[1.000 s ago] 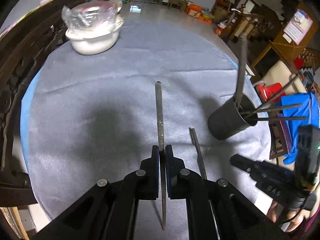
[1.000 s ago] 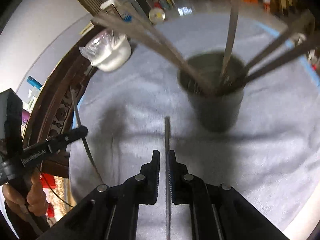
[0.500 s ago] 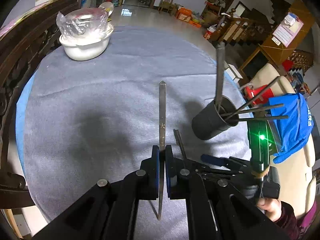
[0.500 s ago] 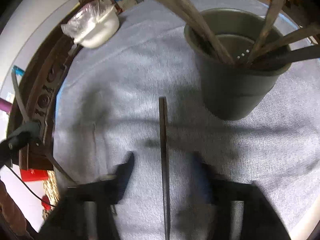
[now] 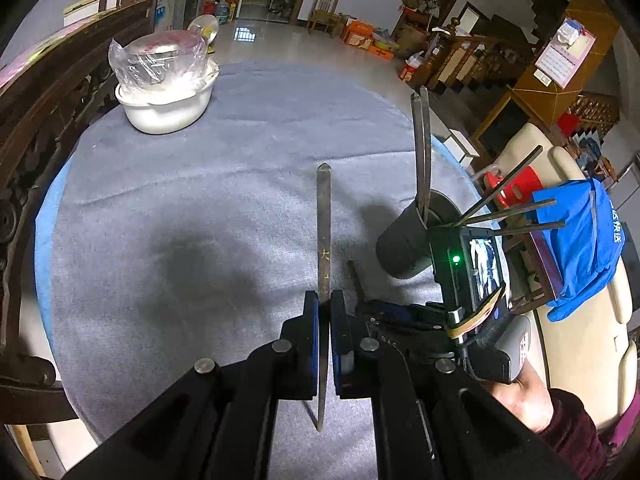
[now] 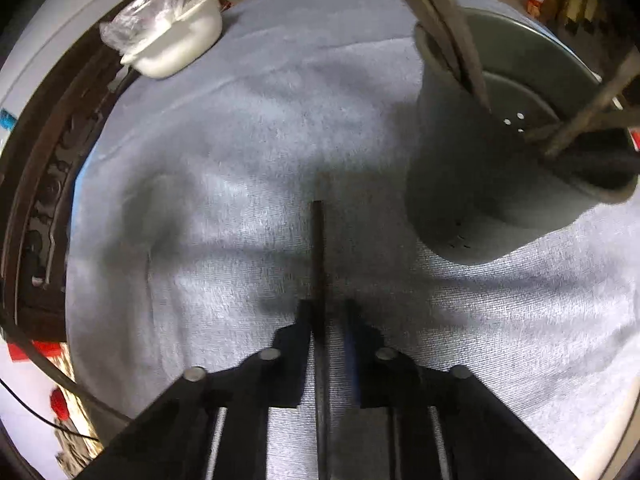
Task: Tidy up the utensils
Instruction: 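Lift both held chopsticks upright and carry them over the grey cup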
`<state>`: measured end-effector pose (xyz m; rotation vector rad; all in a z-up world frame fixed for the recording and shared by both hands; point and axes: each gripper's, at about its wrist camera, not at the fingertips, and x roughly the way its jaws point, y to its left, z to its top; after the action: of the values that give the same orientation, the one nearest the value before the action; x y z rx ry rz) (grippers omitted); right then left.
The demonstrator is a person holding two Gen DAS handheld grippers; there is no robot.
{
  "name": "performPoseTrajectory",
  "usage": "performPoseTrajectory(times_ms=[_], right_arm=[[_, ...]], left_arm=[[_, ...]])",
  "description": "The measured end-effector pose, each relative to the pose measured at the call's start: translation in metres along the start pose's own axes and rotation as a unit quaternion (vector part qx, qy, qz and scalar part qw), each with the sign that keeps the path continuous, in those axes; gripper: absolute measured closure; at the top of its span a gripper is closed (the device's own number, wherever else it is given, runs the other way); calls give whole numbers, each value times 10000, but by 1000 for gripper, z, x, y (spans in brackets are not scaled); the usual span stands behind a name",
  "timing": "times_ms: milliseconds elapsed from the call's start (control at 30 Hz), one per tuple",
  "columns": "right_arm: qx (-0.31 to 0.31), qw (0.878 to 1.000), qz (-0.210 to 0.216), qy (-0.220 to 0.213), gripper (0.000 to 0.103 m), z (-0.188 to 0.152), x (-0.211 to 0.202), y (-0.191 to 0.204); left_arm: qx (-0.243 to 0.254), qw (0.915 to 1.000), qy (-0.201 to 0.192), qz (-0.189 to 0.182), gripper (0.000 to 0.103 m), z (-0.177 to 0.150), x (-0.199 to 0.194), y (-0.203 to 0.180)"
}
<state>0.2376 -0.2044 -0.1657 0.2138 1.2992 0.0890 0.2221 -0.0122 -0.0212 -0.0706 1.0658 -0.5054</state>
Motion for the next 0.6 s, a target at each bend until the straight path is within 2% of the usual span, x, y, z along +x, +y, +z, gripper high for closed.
performPoseTrajectory(times_ms=[100,267,467,600], right_arm=[[27,9999,155,0,95,-2,-2,-6],[-26,9972,573,-482,95,-10,-38,-9],[-177,9836,1036,-1465,95,-25,-107,-13],[-54,9632,1395,-2295,95,-34,-152,-28]], left_arm=[[-16,10000,-15,13,98,-1,-2,0],[-33,10000,-60,7,98,-2,-10,-1],[48,9995,-324,2,98,4,-30,-12],[147,9986,-507,8,98,9,-44,-26]])
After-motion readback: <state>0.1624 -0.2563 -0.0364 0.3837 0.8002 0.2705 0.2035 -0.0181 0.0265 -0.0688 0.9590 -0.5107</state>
